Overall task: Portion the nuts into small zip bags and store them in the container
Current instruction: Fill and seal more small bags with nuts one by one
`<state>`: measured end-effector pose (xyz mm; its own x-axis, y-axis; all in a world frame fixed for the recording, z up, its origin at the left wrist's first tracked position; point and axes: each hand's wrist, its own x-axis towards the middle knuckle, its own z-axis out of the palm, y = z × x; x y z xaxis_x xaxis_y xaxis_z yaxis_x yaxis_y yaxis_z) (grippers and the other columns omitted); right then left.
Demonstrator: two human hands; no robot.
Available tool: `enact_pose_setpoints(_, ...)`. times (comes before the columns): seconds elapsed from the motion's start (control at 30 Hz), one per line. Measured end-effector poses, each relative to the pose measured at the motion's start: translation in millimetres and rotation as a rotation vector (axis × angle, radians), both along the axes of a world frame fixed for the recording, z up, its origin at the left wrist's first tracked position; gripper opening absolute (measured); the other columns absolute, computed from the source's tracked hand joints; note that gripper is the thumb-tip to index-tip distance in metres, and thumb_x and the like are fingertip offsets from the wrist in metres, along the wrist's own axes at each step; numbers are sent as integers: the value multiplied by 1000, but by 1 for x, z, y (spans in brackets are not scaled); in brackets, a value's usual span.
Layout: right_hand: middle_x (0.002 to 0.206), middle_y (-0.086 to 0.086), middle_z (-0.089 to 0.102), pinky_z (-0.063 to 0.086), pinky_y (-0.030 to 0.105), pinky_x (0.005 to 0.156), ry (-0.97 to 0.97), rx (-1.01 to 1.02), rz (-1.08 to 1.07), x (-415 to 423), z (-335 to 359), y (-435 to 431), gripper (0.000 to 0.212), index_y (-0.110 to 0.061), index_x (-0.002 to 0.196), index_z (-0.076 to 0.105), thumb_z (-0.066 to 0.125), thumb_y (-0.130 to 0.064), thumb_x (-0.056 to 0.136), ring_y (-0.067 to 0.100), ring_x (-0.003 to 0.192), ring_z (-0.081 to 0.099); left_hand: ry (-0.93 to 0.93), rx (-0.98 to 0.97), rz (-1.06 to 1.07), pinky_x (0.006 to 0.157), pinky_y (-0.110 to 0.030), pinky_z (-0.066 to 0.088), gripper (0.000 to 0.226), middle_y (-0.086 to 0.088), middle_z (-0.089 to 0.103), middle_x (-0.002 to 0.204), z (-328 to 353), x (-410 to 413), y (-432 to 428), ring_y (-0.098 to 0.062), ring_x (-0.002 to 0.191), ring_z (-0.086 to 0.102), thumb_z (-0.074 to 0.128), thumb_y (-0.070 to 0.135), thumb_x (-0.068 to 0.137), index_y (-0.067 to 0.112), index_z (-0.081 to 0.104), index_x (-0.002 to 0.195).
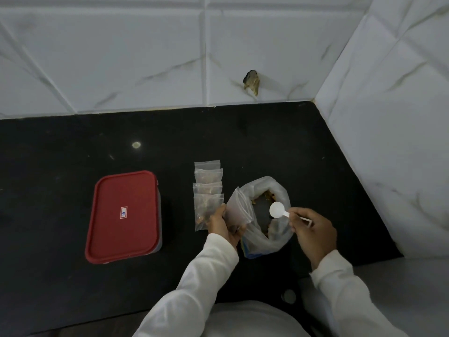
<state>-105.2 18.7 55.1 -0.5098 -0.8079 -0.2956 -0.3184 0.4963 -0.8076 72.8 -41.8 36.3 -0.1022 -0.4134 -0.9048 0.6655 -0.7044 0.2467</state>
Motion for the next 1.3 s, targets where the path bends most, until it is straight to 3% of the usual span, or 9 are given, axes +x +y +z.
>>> enact_pose_setpoints(0.17,91,-14,66,41,10,70,105,34,92,4,-14,-4,13,-27,94,69,66,-14,89,5,92,62,-20,7,9,59,-34,50,49,-12,51,139,-2,-4,5,-33,119,55,60,31,94,20,48,140)
enact_pose_setpoints(0.43,97,-8,64,52,27,83,253,21,179,3,-28,-13,12,-29,98,72,68,-23,88,7,91,60,-7,9,35,65,-36,51,46,-13,51,140,3,-7,5,-33,123,53,59,29,95,19,48,139)
enact_pose_setpoints(0.6,109,-7,53,39,27,80,343,-7,82,-3,-24,-9,11,-32,96,69,70,-27,86,14,106,46,31,-13,56,60,-36,50,50,-15,55,137,3,-10,2,-32,114,58,60,30,95,16,48,141)
enact_pose_setpoints(0.73,112,-9,52,52,32,80,256,-290,15,15,-4,-1,19,-28,102,68,66,-38,86,10,102,53,65,-76,106,56,-34,52,44,-14,60,131,7,-9,2,-26,95,63,60,31,95,15,53,136)
enact_pose_setpoints(0.83,113,-11,58,52,18,79,84,-421,215,38,13,3,33,-24,114,63,70,-36,84,3,99,60,71,-114,141,55,-31,57,44,-17,63,128,4,-10,5,-27,96,65,59,35,95,13,56,133)
enact_pose_setpoints(0.97,120,-10,58,46,9,85,174,-501,436,58,12,-5,42,-23,123,60,75,-26,84,2,107,57,77,-138,109,94,-54,53,51,-19,66,123,-4,-9,7,-36,110,65,58,48,92,17,57,132)
enact_pose_setpoints(1.07,110,-10,63,46,8,84,232,-581,409,64,12,-15,31,-24,114,64,73,-22,84,-3,100,59,21,-215,194,99,-54,50,43,-16,66,124,-6,-7,7,-34,112,64,58,40,95,18,56,132)
enact_pose_setpoints(1.17,96,-16,67,52,16,79,216,-550,400,66,14,-24,19,-26,105,68,70,-23,87,-3,90,63,29,-315,216,94,-44,54,35,-15,67,123,1,-1,9,-30,113,65,55,31,98,14,58,129)
enact_pose_setpoints(1.3,93,-14,71,56,24,82,-90,-381,317,72,27,-37,12,-22,102,72,67,-23,90,-1,91,67,-24,-437,150,95,-46,49,33,-13,67,115,9,17,14,-30,106,62,71,28,81,11,63,108)
